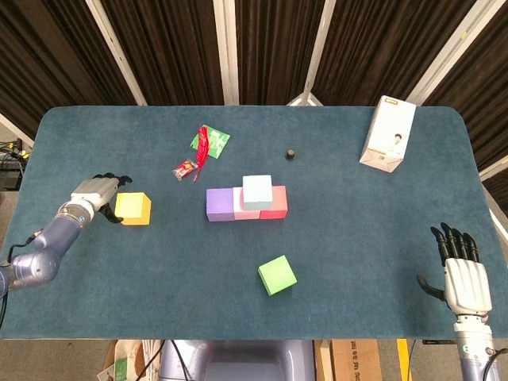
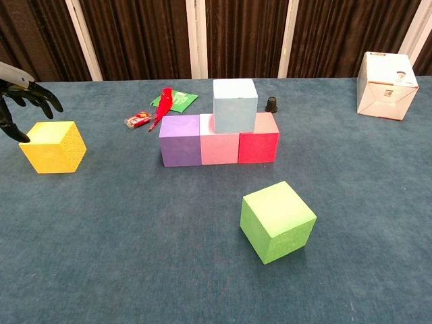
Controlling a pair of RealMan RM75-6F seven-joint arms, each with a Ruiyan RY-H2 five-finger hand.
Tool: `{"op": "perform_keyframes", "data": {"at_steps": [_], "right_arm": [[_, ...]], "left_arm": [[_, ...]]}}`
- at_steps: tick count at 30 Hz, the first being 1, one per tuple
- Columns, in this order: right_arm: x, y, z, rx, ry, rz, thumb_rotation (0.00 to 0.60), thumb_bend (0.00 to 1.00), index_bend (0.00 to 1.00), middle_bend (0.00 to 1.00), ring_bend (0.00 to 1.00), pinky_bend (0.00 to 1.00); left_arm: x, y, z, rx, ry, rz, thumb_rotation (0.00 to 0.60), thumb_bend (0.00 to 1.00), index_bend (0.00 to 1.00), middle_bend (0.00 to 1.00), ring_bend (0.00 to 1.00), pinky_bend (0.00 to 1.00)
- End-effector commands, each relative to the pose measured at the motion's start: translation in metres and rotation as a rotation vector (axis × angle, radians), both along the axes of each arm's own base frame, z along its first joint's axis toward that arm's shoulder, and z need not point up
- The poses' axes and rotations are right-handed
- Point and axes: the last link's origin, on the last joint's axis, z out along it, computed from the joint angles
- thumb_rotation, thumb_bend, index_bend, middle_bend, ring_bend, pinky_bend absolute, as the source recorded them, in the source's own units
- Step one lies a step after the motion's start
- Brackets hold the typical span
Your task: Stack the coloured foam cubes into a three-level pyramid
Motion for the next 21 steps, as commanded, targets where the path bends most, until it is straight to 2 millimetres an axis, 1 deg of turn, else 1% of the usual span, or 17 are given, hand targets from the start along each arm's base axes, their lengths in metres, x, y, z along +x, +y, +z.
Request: {"op": "perform_keyframes", "data": {"at_steps": [1,6,21], "right_arm": [[0.0,-0.0002,-0.0002,0.0,-0.001,-0.002,0.6,0.25,0.11,0.08,0.0,0.0],[-0.0002,-0.0004,-0.0014,0.005,-0.002,-0.006,0.6,0.25,0.11,0.08,0.0,0.0],[-0.0017,-0.0014,-0.0013,0.002,-0.014,-0.021,0.6,0.25,0.11,0.08,0.0,0.0]], "left_arm": [[-0.0028,0.0002,-0.0025,-0.005,-0.007,0.002,0.6,0.3,0.15,0.14,0.0,0.0],[-0.0035,0.001,-0.0054,-0.006,-0.023,-0.003,0.6,0.33,0.16,0.16,0.0,0.0],[-0.0086,-0.0052,-0.0098,-0.025,-0.026,-0.027,0.6,0.33,0.15,0.15,0.0,0.0]]}}
